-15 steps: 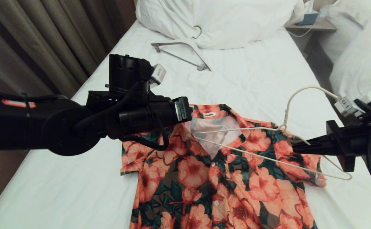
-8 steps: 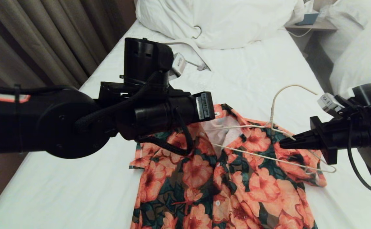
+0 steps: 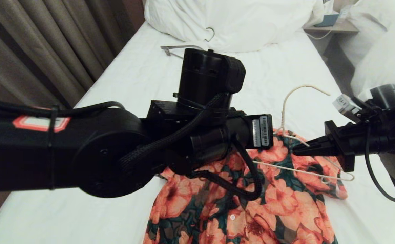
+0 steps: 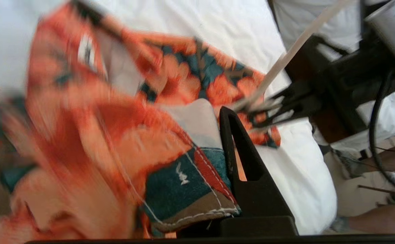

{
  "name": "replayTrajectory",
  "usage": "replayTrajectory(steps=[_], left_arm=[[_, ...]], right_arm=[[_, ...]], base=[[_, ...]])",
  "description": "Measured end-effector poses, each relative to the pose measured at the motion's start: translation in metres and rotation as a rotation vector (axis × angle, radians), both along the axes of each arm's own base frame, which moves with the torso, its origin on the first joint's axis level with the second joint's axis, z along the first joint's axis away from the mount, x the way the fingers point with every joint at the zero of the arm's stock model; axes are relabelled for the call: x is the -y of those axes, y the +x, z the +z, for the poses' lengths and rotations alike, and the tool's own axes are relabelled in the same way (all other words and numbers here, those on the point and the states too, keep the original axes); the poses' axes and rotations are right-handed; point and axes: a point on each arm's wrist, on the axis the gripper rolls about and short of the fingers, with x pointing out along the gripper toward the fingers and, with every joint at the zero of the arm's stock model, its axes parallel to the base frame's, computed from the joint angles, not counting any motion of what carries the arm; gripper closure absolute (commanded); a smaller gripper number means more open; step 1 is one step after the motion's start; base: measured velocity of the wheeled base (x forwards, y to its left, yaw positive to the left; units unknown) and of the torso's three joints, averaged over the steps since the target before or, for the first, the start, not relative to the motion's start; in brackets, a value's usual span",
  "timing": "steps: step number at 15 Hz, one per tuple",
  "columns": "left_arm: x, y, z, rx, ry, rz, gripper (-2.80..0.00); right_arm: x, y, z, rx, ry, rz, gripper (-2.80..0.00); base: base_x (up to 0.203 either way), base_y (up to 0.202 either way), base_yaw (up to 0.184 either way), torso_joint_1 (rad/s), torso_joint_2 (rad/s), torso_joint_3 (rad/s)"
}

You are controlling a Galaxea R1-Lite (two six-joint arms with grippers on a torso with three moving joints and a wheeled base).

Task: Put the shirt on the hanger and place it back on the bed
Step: Hook one side of the shirt onto the hanger

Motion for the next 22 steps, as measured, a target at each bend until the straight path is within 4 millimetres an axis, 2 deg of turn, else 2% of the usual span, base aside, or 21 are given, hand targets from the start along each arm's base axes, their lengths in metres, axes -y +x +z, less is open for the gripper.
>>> replayTrajectory(steps=[3, 6, 10, 16, 17, 18, 22], left_arm=[[0.011, -0.003, 0.003, 0.028, 0.008, -0.029, 0.00], [0.019, -0.022, -0.003, 0.000, 0.059, -0.082, 0.00], [0.025, -0.040, -0.002, 0.002, 0.062, -0.133, 0.00], [0.028, -0.042, -0.007, 0.001, 0.089, -0.127, 0.00], [0.028, -0.043, -0.009, 0.013, 0.108, -0.135, -2.19], [0.029, -0.046, -0.013, 0.022, 0.132, -0.141, -2.80], [0.031, -0.052, -0.024, 0.033, 0.192, -0.162, -2.80]], right_arm=[[-0.010, 0.002, 0.005, 0.027, 0.003, 0.033, 0.00], [-0.019, 0.004, 0.012, 0.049, 0.032, 0.083, 0.00], [-0.025, 0.006, 0.002, 0.005, 0.102, 0.164, 0.00], [-0.031, 0.013, -0.011, -0.031, 0.112, 0.189, 0.00], [-0.032, 0.016, -0.011, -0.013, 0.112, 0.192, 0.00], [-0.033, 0.020, -0.012, 0.011, 0.114, 0.195, 0.00], [-0.039, 0.029, -0.018, 0.042, 0.121, 0.213, 0.00]], base=[[0.000, 0.000, 0.000, 0.000, 0.00, 0.000], [0.000, 0.000, 0.000, 0.000, 0.00, 0.000], [0.000, 0.000, 0.000, 0.000, 0.00, 0.000], [0.000, 0.000, 0.000, 0.000, 0.00, 0.000], [0.000, 0.000, 0.000, 0.000, 0.00, 0.000], [0.000, 0.000, 0.000, 0.000, 0.00, 0.000], [0.000, 0.000, 0.000, 0.000, 0.00, 0.000]])
